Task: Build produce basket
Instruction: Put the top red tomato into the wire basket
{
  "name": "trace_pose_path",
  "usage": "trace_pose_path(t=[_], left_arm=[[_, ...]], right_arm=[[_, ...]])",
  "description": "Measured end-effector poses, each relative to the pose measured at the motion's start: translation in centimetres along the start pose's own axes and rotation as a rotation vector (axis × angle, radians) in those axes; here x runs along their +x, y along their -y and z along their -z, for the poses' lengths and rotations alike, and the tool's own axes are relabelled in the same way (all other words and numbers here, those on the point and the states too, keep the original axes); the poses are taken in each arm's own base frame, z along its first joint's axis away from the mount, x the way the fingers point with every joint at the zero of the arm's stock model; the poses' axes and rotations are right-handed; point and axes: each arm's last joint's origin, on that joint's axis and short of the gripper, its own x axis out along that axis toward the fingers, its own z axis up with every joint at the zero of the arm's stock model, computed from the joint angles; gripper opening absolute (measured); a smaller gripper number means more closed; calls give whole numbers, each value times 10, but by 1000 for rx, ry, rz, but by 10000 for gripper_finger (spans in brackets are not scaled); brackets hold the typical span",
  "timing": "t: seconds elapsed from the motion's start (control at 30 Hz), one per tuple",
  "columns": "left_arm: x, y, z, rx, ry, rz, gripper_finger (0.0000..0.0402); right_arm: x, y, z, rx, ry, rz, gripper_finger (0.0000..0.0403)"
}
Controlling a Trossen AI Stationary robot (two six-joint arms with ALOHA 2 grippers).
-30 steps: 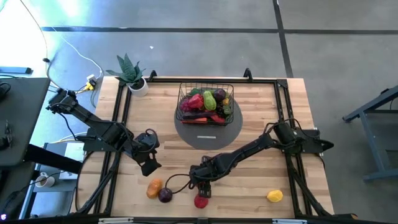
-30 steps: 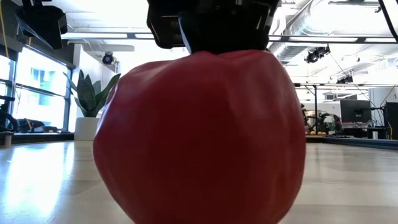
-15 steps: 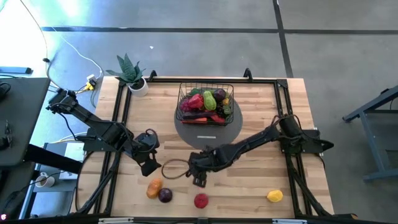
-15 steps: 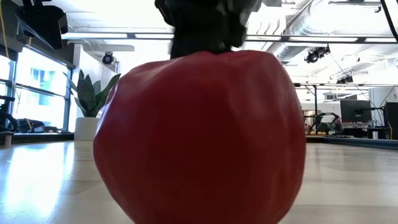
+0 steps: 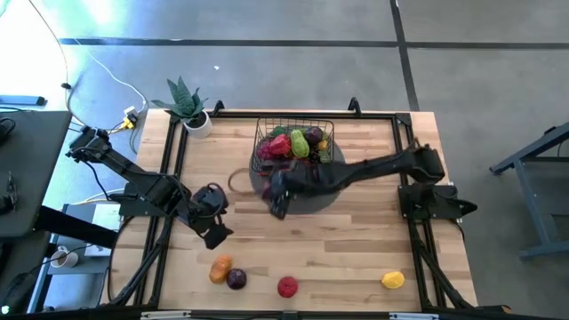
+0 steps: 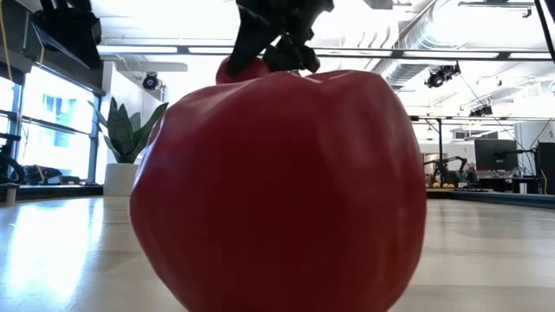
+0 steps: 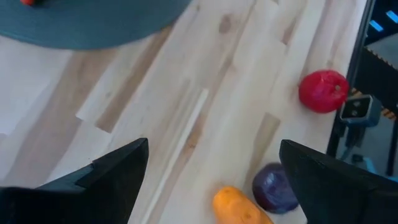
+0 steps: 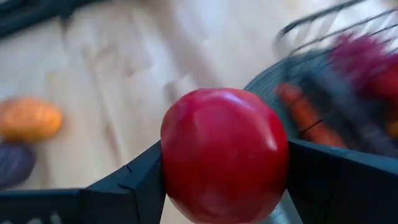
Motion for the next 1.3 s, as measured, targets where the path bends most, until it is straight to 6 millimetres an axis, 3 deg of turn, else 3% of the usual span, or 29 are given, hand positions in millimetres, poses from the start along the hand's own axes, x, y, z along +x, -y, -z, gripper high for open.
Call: trace_pose_path(t=[0.4,0.67,1.0,1.3], left_arm=[[1,-10,-17,-95,269,-169,353],[4,-25,-35,-173,377,-272,353],[6,-48,-56,-200,418,-390,353],[7,-68,-75,-220,448,-452,353]], right_arm=[[-2,98,-58,56,216,115,234],[0,148,-74,129,268,135,234],[18,170,-78,123,282,91,236],[39,173,-71,75,235,109,287]])
